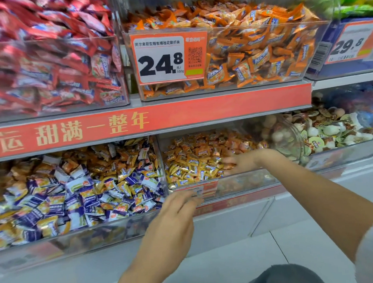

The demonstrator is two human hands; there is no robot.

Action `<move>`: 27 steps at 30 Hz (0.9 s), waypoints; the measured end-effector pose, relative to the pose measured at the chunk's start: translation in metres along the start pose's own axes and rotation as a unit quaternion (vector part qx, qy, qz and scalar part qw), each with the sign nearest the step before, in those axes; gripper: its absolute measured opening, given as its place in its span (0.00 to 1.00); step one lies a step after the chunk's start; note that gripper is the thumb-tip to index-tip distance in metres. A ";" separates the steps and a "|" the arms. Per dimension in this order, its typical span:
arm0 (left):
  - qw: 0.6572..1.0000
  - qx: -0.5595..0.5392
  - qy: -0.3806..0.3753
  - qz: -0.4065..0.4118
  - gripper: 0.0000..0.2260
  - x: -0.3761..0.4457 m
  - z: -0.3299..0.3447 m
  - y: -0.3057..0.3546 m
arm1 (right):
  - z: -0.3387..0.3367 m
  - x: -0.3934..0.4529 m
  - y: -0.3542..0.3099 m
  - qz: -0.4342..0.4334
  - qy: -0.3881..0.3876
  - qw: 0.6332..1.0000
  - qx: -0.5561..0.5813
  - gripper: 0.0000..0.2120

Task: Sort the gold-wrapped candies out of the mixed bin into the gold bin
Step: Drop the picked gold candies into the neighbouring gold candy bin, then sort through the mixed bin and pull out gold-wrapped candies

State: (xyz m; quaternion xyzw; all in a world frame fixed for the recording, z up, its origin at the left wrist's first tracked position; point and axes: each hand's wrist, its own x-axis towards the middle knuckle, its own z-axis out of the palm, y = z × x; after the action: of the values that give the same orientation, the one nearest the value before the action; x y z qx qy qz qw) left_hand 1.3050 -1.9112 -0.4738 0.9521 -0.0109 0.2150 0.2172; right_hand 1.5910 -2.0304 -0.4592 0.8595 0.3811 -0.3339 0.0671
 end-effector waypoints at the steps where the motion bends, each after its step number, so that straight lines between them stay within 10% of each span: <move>1: 1.000 -0.015 0.009 0.009 0.15 -0.008 -0.008 -0.004 | 0.003 -0.004 -0.005 -0.027 0.071 0.995 0.059 0.25; 5: 0.997 -0.027 0.069 -0.004 0.13 -0.032 -0.054 -0.024 | 0.016 -0.044 -0.063 -0.078 0.469 0.845 0.245 0.12; 7: 0.992 -0.014 0.117 -0.047 0.14 -0.039 -0.082 -0.040 | 0.022 -0.076 -0.118 -0.166 0.543 0.790 0.231 0.12; 10: 0.976 0.027 0.164 -0.142 0.13 -0.042 -0.113 -0.070 | 0.019 -0.082 -0.188 -0.302 0.460 0.825 0.133 0.12; 13: 0.962 0.064 0.158 -0.214 0.11 -0.049 -0.118 -0.095 | 0.000 -0.044 -0.234 -0.264 0.321 0.909 0.035 0.19; 20: 0.960 0.110 0.162 -0.198 0.15 -0.050 -0.105 -0.113 | -0.018 0.029 -0.282 -0.195 0.222 0.955 0.029 0.38; 27: 0.940 0.197 0.186 -0.209 0.15 -0.053 -0.112 -0.122 | 0.000 0.041 -0.295 -0.125 0.311 0.942 0.021 0.47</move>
State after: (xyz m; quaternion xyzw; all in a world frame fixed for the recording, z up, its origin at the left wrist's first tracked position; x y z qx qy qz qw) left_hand 1.2256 -1.7581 -0.4547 0.8997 0.2717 0.3356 0.0638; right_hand 1.4046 -1.7990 -0.4442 0.8674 0.4798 -0.0634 -0.1155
